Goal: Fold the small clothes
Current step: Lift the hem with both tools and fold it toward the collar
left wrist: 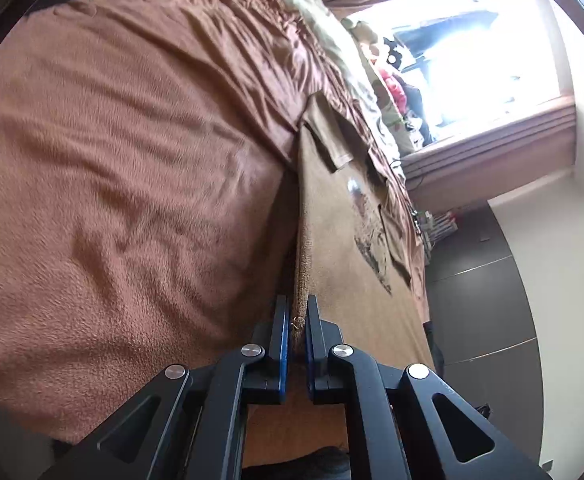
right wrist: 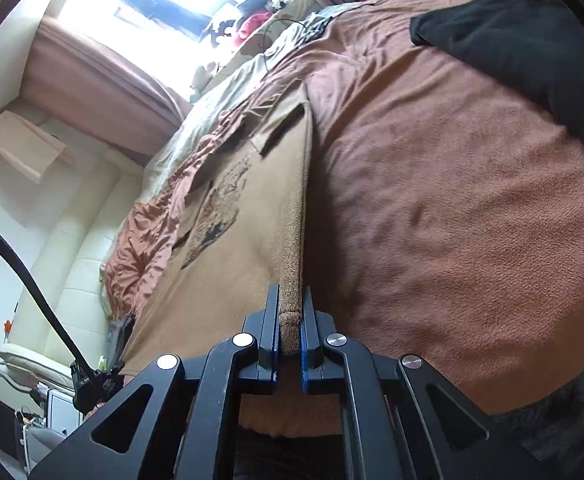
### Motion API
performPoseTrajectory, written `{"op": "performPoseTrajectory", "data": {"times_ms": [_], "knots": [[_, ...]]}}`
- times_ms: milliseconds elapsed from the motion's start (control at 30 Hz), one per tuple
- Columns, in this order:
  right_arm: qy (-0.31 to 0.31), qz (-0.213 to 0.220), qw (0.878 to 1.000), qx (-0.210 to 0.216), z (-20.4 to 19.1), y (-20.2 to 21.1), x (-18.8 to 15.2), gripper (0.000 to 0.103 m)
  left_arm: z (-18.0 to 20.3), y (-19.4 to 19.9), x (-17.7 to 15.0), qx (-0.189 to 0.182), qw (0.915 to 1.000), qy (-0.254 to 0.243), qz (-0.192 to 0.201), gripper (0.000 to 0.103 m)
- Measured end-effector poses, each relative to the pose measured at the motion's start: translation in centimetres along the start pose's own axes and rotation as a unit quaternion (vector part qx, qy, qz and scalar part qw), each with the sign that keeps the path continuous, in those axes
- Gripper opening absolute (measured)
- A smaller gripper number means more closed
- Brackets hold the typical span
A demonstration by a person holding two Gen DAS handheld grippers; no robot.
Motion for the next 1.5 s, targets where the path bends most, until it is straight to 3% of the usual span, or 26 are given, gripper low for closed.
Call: {"op": "performPoseTrajectory", "data": {"times_ms": [400, 1167, 1500], "knots": [[0.024, 0.021, 0.999, 0.012, -1.8, 3.6, -1.2, 0.004, 2.2, 3.8, -0.7, -0.080, 0.9967, -0.011, 0.011, 0.006], [0.043, 0.057, 0.995, 0.066, -4.0, 12.0, -5.2, 0.004, 1.9, 14.7, -7.7, -0.170, 0.9852, -0.001, 0.018, 0.006], [0.032, 0.075, 0.993, 0.081, -3.6, 16.2, -7.6, 0.004, 3.2, 20.8, -11.2, -0.189, 0.9806, -0.034, 0.037, 0.006]]}}
Point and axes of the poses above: each gripper's, at about its wrist camera, not at the fingertips, and y roughly against the way its jaws point, z to its right, x to its top, the point moved 7 cm from there along -y, roughly the way its jaws point, and after that the axes turned 10 degrees about y, right-handed, at the moved point
